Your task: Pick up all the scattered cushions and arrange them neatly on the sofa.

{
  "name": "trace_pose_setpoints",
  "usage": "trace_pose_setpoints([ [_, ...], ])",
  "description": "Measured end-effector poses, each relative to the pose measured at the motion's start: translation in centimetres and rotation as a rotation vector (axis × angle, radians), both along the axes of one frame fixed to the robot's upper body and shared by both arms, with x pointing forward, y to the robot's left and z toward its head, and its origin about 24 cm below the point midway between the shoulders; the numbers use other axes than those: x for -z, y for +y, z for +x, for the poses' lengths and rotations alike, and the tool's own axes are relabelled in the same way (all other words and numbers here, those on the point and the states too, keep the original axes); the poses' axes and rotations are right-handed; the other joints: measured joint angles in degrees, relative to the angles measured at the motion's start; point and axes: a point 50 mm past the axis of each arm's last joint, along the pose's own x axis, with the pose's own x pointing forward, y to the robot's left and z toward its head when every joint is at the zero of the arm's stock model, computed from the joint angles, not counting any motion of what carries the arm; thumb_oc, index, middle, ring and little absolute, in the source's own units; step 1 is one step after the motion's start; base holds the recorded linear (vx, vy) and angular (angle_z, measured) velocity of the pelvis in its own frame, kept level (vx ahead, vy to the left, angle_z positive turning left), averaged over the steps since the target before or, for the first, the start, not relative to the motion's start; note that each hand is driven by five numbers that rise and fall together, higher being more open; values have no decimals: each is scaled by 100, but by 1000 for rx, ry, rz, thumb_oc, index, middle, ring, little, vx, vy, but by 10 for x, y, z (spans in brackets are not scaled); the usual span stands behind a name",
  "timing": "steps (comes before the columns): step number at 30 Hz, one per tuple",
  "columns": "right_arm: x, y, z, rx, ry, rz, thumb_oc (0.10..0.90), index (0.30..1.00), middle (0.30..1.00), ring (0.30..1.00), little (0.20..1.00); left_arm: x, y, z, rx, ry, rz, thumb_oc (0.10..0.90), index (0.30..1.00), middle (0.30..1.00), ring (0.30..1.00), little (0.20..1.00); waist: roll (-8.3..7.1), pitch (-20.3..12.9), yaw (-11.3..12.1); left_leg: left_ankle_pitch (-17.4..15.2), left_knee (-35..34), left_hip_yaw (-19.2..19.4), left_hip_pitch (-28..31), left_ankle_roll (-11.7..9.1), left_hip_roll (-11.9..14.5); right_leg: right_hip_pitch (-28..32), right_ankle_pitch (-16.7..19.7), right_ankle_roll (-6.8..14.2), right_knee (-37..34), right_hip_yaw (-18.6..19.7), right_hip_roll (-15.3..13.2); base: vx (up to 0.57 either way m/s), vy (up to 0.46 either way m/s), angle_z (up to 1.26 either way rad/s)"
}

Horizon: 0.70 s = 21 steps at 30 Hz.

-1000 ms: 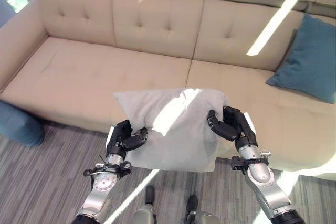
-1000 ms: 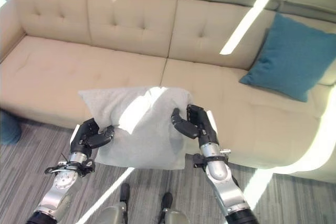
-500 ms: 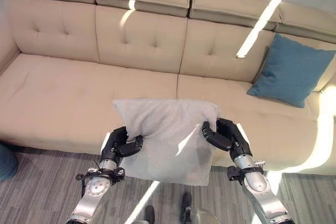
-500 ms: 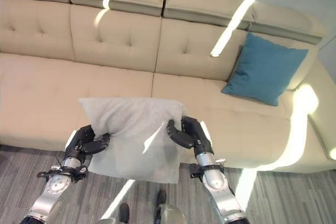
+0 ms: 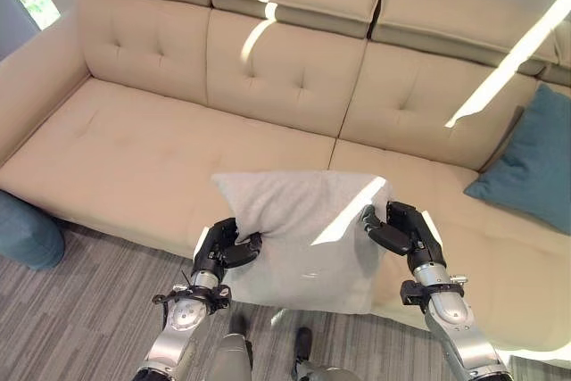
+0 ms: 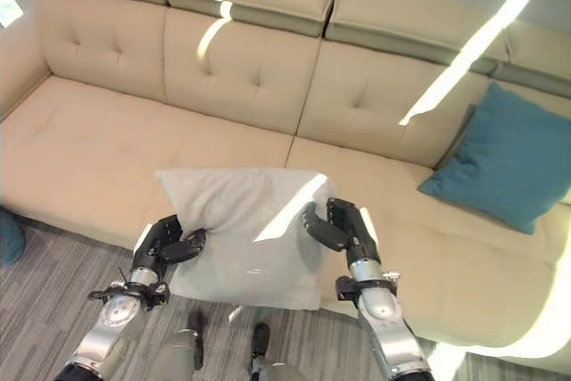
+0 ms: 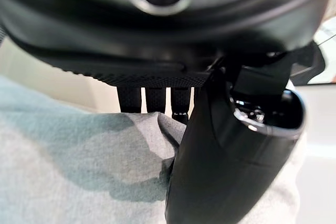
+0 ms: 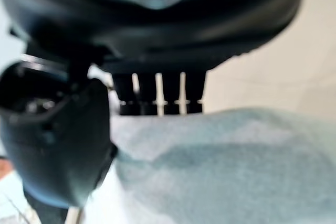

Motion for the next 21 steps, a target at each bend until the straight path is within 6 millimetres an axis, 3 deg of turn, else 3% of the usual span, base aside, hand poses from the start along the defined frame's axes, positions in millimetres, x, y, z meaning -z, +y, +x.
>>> trace_pose_setpoints([
  [1, 1, -1, -2, -3, 9, -9, 400, 300, 300, 300, 300, 2, 0, -3, -2, 10, -3, 400, 300, 300, 300, 300, 115, -59, 14, 36, -45, 44, 278, 55, -35, 67, -22, 60, 1, 92, 53, 121, 104, -63],
  [2, 2, -2, -2, -3, 10, -12, 400, 300, 300, 300, 300, 1, 0, -4, -1, 6, -5, 400, 300, 300, 300, 300, 186, -99, -14, 459, -215, -8, 400, 165, -26, 95, -47, 188, 1, 181, 86, 150, 172, -60],
  [4, 3, -2, -3, 1, 14, -6, 400, 300, 300, 300, 300, -2, 1, -3, 3, -8, 0, 400, 300, 300, 300, 300, 168, -101, -22, 799, -300, 103, 544, 314, -96, 186, -129, 323, 15, 289, -14, 91, 170, -38],
  [8, 2, 6, -2, -22, 7, 11, 400, 300, 300, 300, 300, -7, 11, -2, -5, -19, 32, 400, 300, 300, 300, 300, 135, -119, 78, 683, -424, 637, 951, 618, -378, -99, -547, 644, 905, 489, -407, 47, 133, -53],
  [10, 4, 13, -2, -47, 13, 25, 400, 300, 300, 300, 300, -12, 19, 1, -25, -40, 47, 400, 300, 300, 300, 300, 145, -113, 100, 590, -417, 715, 1046, 746, -415, -552, -764, 918, 1859, 483, -525, 73, 68, -34],
  [12, 6, 17, -3, -52, 20, 41, 400, 300, 300, 300, 300, -14, 21, 3, -30, -46, 51, 400, 300, 300, 300, 300, 162, -78, 93, 509, -418, 736, 1140, 836, -413, -860, -992, 1051, 2423, 309, -693, 70, -11, -9],
  [13, 6, 17, -3, -54, 22, 43, 400, 300, 300, 300, 300, -14, 22, 3, -31, -45, 56, 400, 300, 300, 300, 300, 162, -78, 125, 486, -418, 780, 1171, 840, -424, -875, -981, 1064, 2357, 207, -800, 62, -48, -7],
  [14, 5, 19, -2, -62, 19, 43, 400, 300, 300, 300, 300, -15, 25, 3, -30, -48, 68, 400, 300, 300, 300, 300, 148, -74, 162, 444, -435, 848, 1222, 838, -439, -906, -864, 1043, 1869, -5, -1094, 164, -104, -11],
  [17, 3, 26, 2, -88, 14, 44, 400, 300, 300, 300, 300, -14, 31, 0, -47, -37, 79, 400, 300, 300, 300, 300, 132, -66, 194, 274, -456, 872, 1268, 714, -408, -967, -431, 1169, 1096, -270, -1409, 168, -103, -18],
  [20, 5, 30, 2, -115, 26, 46, 400, 300, 300, 300, 300, -11, 36, -4, -69, -23, 80, 400, 300, 300, 300, 300, 37, -62, 179, 266, -537, 983, 1457, 650, -407, -922, 60, 1216, 479, -289, -1474, 121, -106, -18],
  [21, 6, 30, 1, -115, 31, 47, 400, 300, 300, 300, 300, -10, 37, -5, -70, -20, 84, 400, 300, 300, 300, 300, -56, -85, 174, 230, -545, 988, 1532, 553, -421, -857, 202, 1221, 331, -292, -1443, 239, -228, 15],
])
